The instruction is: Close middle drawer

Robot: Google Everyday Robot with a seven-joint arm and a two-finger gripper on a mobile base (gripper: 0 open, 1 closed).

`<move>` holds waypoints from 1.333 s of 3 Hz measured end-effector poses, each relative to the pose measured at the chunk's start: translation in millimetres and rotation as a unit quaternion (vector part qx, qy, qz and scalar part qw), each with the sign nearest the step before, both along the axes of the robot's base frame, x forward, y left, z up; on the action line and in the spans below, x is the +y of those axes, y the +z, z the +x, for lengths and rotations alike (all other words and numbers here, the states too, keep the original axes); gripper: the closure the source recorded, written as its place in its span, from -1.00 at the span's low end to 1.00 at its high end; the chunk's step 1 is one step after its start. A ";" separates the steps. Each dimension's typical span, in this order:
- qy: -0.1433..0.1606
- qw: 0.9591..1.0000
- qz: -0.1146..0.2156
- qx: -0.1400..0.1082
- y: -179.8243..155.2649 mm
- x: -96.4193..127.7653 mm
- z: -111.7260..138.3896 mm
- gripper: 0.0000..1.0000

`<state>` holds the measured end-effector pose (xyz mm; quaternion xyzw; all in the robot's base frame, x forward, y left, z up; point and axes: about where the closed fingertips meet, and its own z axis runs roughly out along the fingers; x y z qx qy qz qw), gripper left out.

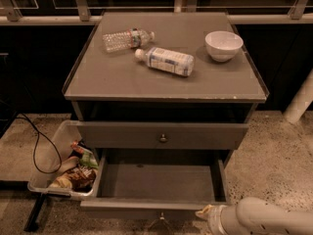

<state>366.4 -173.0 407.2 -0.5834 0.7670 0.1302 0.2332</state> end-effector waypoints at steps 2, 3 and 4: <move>0.001 1.000 0.017 -0.023 2.5 1.8 35.3 0.22; -0.003 0.999 0.026 -0.045 6.8 0.4 67.3 0.68; -0.012 0.998 0.022 -0.057 11.3 -1.1 85.9 1.00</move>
Offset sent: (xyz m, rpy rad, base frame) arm 0.1553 0.0052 0.0151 0.1458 -0.2011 0.0030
